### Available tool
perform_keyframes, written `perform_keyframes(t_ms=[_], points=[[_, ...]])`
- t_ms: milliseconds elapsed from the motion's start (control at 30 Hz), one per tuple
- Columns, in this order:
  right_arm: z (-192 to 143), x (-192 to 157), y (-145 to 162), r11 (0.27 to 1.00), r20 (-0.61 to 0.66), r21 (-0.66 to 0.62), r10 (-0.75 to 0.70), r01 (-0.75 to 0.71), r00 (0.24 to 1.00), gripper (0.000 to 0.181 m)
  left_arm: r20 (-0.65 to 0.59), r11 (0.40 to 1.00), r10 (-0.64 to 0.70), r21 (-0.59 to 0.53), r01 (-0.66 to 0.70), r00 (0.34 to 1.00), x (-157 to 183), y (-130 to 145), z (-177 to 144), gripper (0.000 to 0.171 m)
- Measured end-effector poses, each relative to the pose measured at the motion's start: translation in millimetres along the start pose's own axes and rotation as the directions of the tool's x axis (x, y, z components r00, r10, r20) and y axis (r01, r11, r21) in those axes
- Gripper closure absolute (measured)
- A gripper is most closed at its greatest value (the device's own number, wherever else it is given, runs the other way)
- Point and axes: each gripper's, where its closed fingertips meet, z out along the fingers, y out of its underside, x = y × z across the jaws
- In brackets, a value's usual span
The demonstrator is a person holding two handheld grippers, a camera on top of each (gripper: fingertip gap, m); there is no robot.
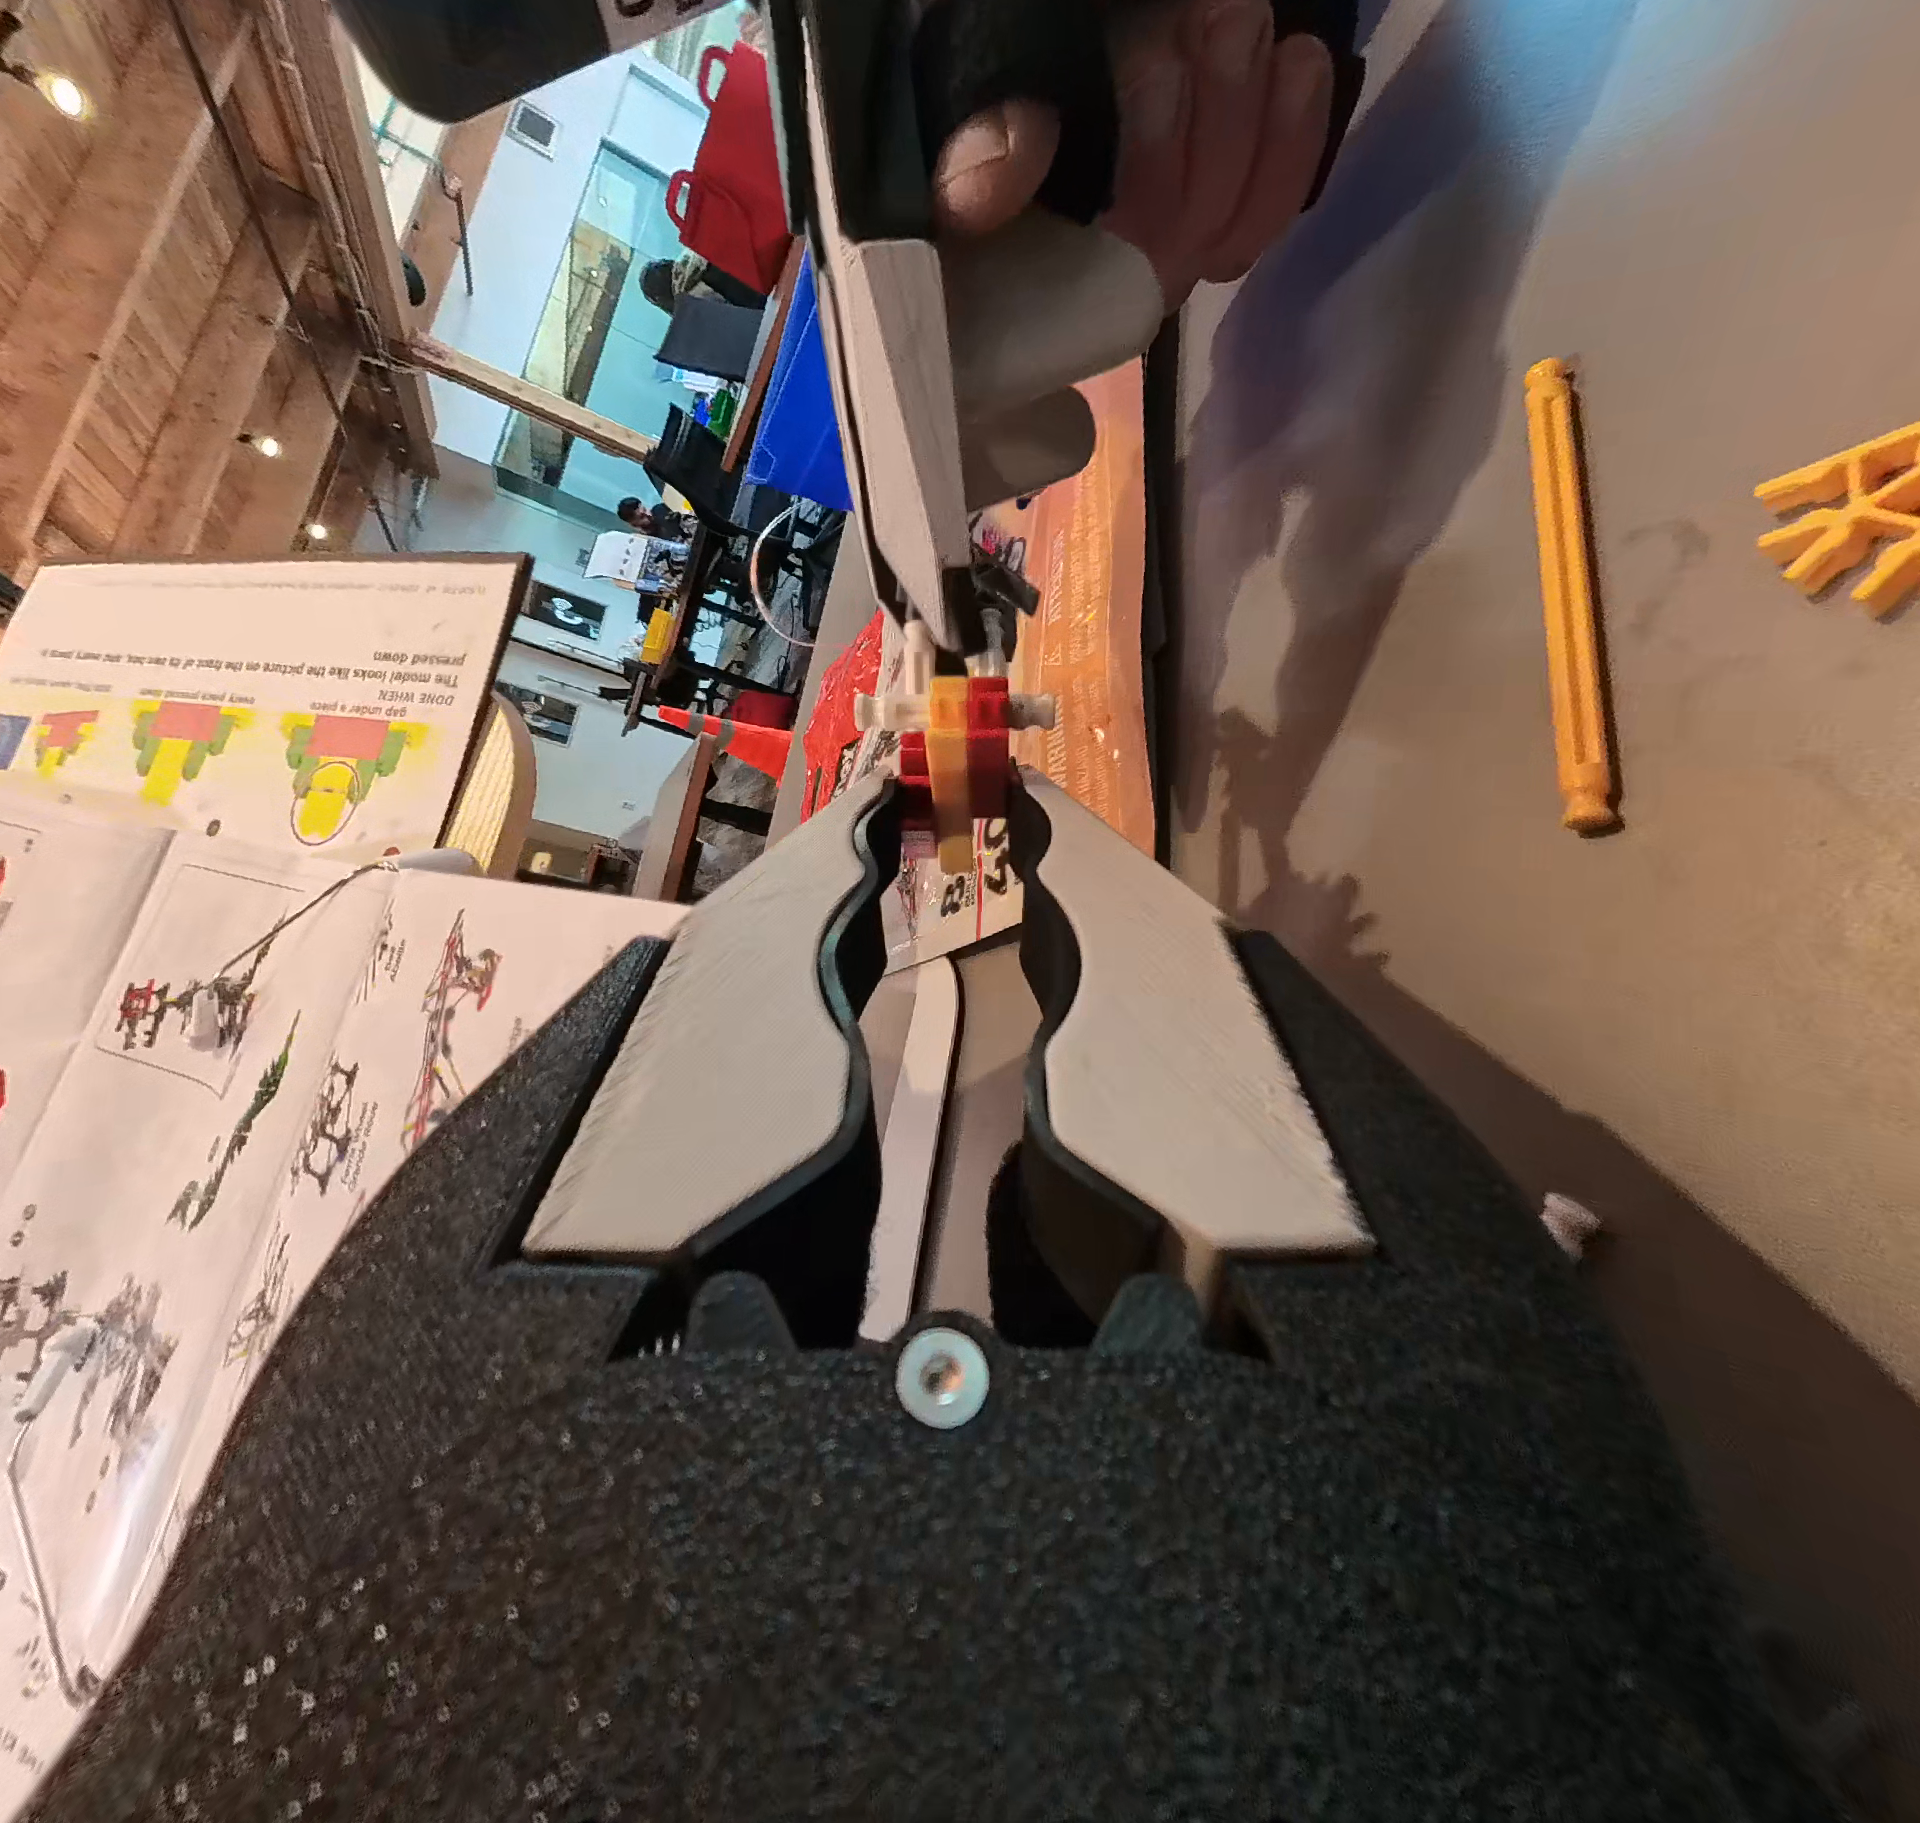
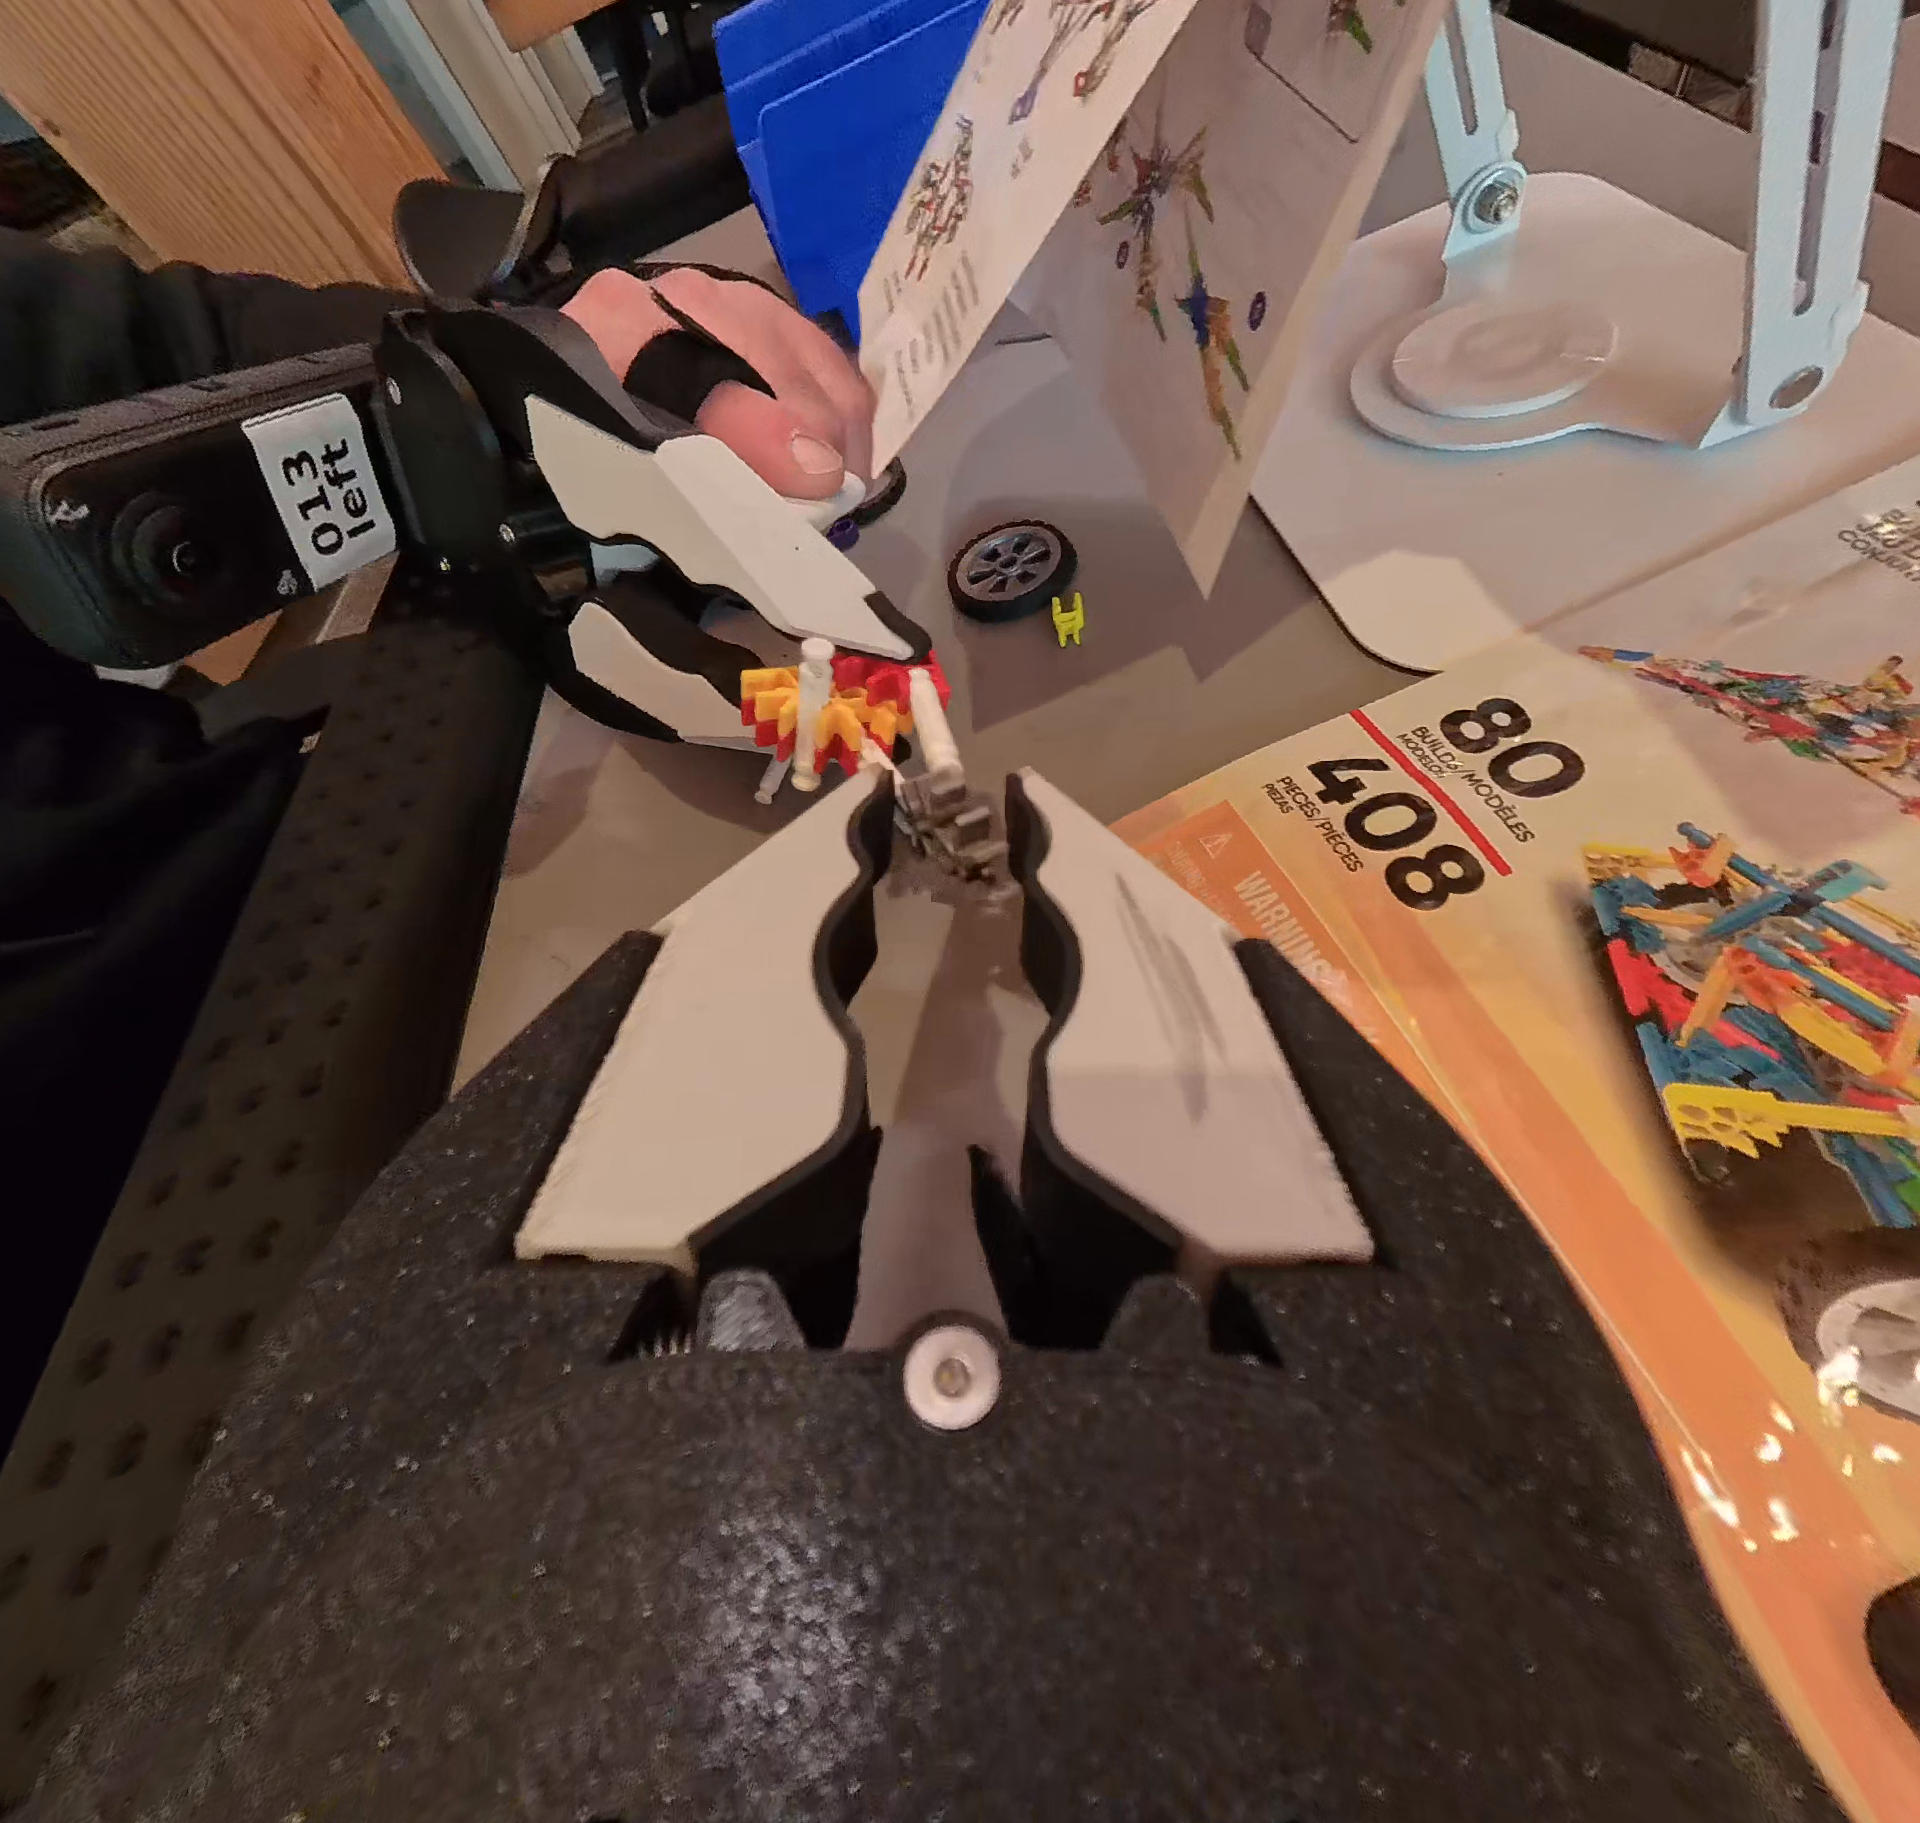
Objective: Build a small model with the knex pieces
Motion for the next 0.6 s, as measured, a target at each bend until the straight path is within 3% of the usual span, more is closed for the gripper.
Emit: perform_keyframes(t_ms=[233,600], points=[[1.0,-12.2,-8.2,0.998,0.051,0.041,-0.051,0.049,0.997,0.175,0.018,1.000,-0.013,-0.017,0.013,1.000,-4.4,7.0,1.0,0.153],[1.9,-11.0,-8.5,0.997,0.032,0.036,-0.073,0.072,0.997,0.177,0.011,0.999,-0.045,-0.003,0.045,0.999,-4.7,5.1,1.0,0.152]])
